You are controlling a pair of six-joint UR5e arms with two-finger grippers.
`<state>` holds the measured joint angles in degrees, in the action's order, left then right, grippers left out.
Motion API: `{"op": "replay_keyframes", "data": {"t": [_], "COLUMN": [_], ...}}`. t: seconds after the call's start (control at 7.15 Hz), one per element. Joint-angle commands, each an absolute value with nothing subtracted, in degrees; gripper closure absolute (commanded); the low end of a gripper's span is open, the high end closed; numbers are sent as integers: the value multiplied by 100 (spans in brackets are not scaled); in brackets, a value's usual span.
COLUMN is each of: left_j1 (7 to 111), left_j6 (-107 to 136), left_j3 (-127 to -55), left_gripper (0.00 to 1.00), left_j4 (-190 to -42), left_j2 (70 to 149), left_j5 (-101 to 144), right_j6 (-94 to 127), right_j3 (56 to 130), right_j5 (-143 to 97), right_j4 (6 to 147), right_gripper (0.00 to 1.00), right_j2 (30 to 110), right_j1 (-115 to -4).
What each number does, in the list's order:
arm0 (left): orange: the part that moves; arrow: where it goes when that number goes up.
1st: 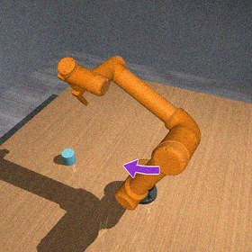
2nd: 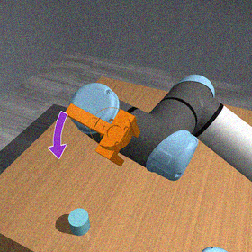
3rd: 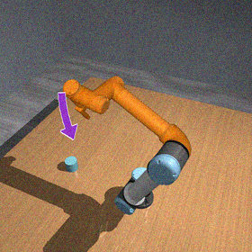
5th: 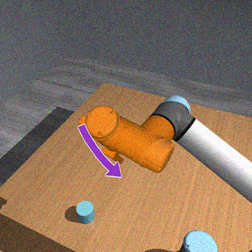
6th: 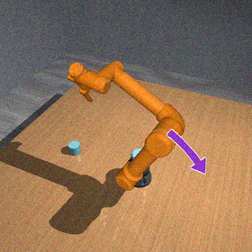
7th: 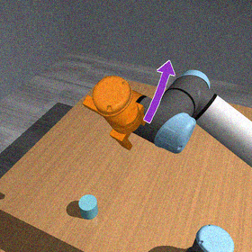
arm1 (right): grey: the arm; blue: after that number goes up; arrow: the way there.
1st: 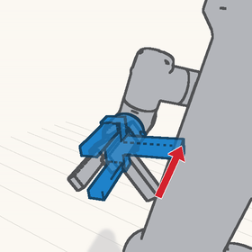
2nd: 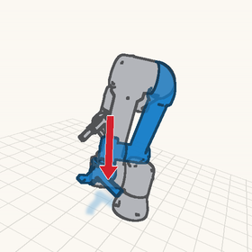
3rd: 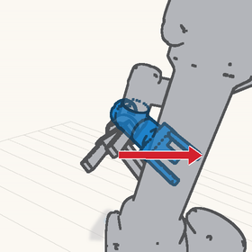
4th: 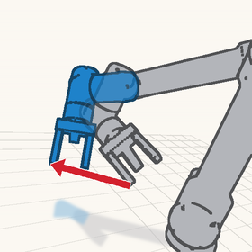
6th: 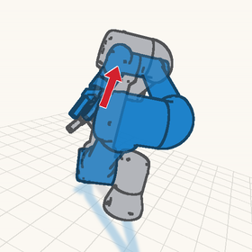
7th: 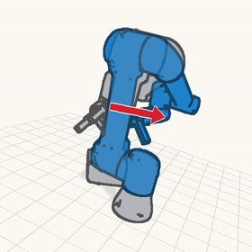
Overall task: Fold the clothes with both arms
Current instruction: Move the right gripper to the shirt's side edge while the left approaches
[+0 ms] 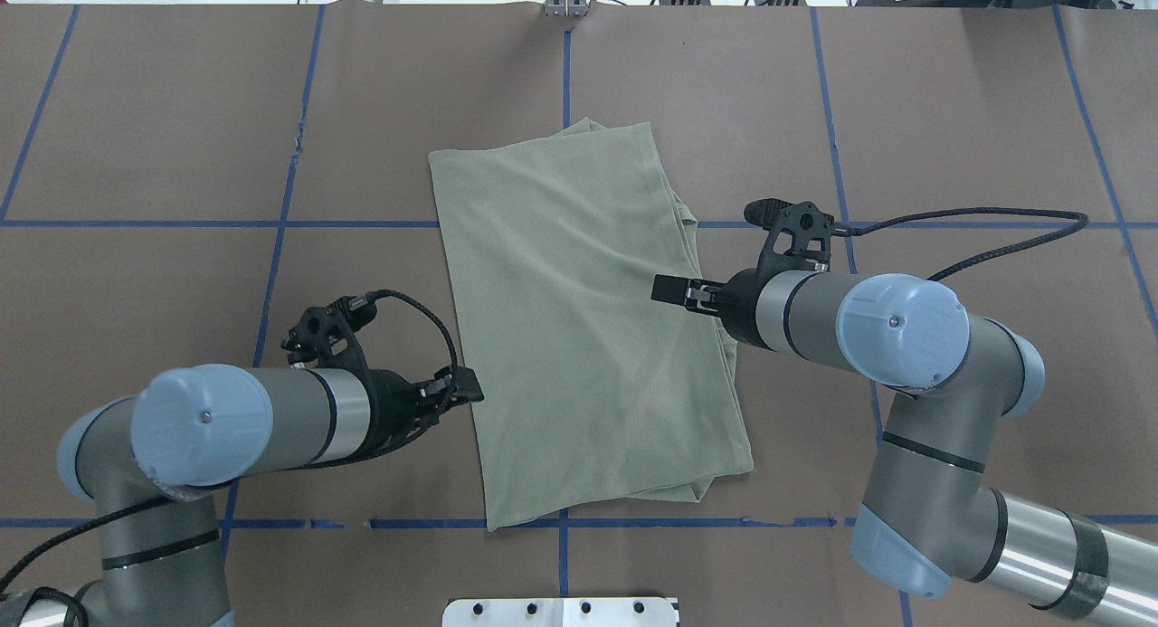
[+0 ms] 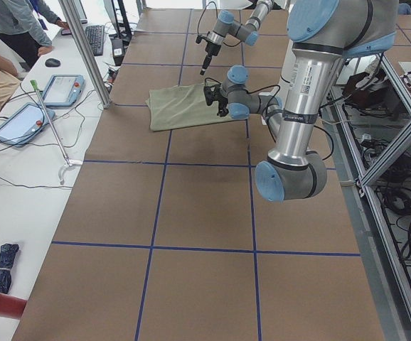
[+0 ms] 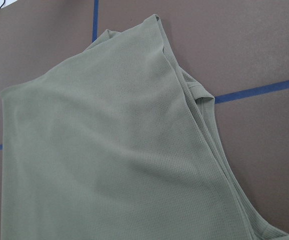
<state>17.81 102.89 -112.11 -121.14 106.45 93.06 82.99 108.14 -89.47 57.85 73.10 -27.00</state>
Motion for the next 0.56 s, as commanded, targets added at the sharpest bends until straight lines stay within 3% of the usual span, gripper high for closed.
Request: {"op": "replay_keyframes", "data": {"t": [0.0, 0.42], "left_j1": [1355, 845], "left_j6": [10450, 10687], "left_j3": [-11083, -11057], "left_gripper": [38, 39], "left_j4": [-12111, -12111], "left_j2": [10643, 10644], "left_j5": [9141, 8923], "right_j6": [8314, 8314], "right_j3": [10837, 10828], "right_j5": [-8912, -8912], "right_j4": [5774, 5766], "right_gripper": [0, 0], "right_j2": [7339, 7330], "right_j1": [-2672, -2672]}}
